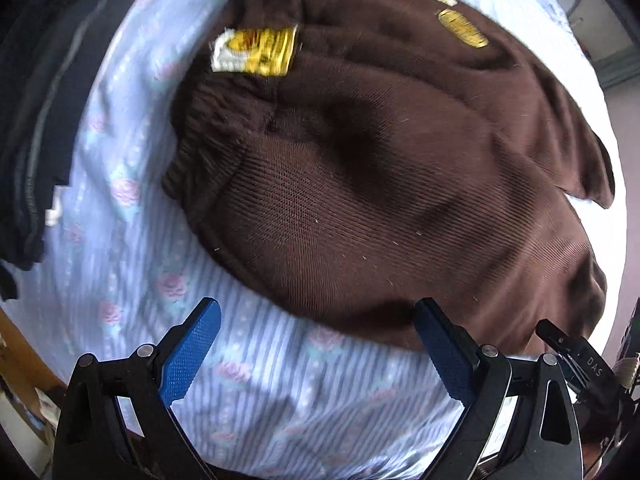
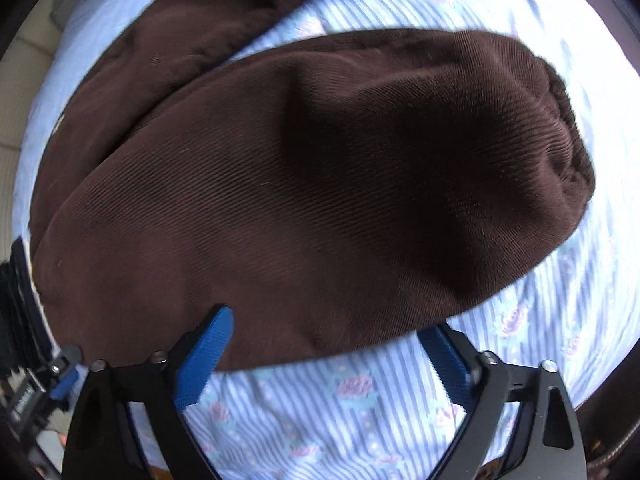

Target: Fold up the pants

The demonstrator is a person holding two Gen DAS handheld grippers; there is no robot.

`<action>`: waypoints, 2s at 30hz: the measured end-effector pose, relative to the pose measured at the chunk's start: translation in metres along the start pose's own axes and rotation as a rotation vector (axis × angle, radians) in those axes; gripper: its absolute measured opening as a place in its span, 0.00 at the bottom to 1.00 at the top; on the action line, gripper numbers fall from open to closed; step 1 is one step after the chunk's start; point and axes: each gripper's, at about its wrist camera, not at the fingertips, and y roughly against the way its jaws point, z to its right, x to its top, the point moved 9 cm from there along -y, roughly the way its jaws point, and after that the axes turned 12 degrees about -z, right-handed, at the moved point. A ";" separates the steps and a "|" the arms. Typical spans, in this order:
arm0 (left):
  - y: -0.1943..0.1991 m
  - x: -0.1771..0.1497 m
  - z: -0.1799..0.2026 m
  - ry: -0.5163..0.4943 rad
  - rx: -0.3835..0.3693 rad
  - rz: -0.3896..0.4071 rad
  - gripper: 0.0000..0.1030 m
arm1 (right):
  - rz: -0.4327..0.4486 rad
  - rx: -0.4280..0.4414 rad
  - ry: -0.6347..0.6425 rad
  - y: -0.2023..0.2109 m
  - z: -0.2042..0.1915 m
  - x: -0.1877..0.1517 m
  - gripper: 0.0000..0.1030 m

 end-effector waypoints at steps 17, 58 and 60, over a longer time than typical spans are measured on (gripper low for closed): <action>0.077 -0.018 0.032 -0.101 -0.060 0.145 0.21 | 0.144 0.134 0.037 0.091 -0.021 0.003 0.14; 0.126 0.136 0.024 0.052 -0.001 0.129 0.22 | 0.105 0.137 0.126 0.145 -0.125 0.167 0.12; 0.119 0.142 0.023 0.054 0.002 0.106 0.23 | 0.102 0.120 0.121 0.136 -0.130 0.177 0.12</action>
